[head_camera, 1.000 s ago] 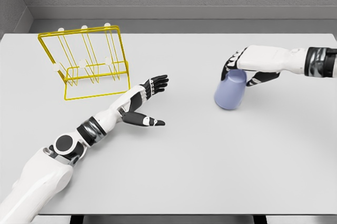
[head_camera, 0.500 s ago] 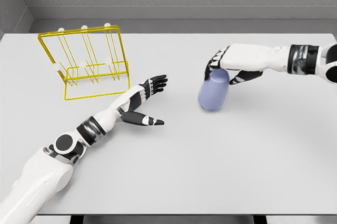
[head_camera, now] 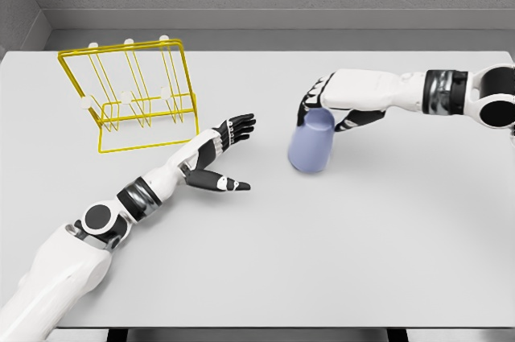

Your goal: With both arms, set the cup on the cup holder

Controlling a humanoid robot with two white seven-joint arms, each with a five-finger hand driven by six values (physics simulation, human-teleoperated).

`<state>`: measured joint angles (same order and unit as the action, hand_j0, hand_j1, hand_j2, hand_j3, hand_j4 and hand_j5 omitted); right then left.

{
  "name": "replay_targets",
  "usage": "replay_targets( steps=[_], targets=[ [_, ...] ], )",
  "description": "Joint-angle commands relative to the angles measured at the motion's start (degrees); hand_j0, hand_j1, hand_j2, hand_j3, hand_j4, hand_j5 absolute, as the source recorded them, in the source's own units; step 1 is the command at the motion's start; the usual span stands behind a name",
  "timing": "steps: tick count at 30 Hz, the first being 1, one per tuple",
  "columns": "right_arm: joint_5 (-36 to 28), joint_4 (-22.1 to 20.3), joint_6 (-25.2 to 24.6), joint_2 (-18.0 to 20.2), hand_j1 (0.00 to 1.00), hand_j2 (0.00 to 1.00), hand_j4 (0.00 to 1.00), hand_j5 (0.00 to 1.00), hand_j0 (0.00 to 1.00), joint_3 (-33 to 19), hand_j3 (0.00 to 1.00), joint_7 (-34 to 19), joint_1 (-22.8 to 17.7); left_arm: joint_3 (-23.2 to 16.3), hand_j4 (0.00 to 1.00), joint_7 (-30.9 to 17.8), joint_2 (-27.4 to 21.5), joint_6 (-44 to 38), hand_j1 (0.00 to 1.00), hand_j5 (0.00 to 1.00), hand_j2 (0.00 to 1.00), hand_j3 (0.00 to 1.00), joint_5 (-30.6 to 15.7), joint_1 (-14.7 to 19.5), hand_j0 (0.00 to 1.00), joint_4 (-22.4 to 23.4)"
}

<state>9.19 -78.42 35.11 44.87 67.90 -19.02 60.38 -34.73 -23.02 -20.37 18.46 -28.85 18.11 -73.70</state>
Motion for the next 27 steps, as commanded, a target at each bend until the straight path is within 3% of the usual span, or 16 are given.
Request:
replay_targets(
  steps=[1, 21, 24, 27],
  targets=[
    [-0.4, -0.2, -0.1, -0.6, 0.64, 0.64, 0.64, 0.64, 0.64, -0.1, 0.64, 0.0, 0.0, 0.0, 1.0, 0.0, 0.0, 0.0, 1.0, 1.0, 1.0, 1.0, -0.2, 0.0, 1.0, 0.0],
    [-0.4, -0.1, -0.1, -3.2, 0.65, 0.65, 0.65, 0.65, 0.65, 0.2, 0.65, -0.3, -0.5, 0.1, 1.0, -0.2, 0.0, 0.0, 1.0, 1.0, 1.0, 1.0, -0.4, 0.4, 1.0, 0.7],
    [-0.4, -0.1, -0.1, -3.8, 0.74, 0.74, 0.74, 0.74, 0.74, 0.2, 0.74, -0.4, -0.5, 0.1, 1.0, -0.2, -0.1, 0.0, 1.0, 1.0, 1.0, 1.0, -0.4, 0.4, 1.0, 0.7],
    [-0.5, 0.0, -0.1, -3.9, 0.98, 0.98, 0.98, 0.98, 0.98, 0.2, 0.98, -0.1, -0.6, 0.1, 1.0, -0.2, -0.1, 0.0, 1.0, 1.0, 1.0, 1.0, -0.4, 0.4, 1.0, 0.8]
  ],
)
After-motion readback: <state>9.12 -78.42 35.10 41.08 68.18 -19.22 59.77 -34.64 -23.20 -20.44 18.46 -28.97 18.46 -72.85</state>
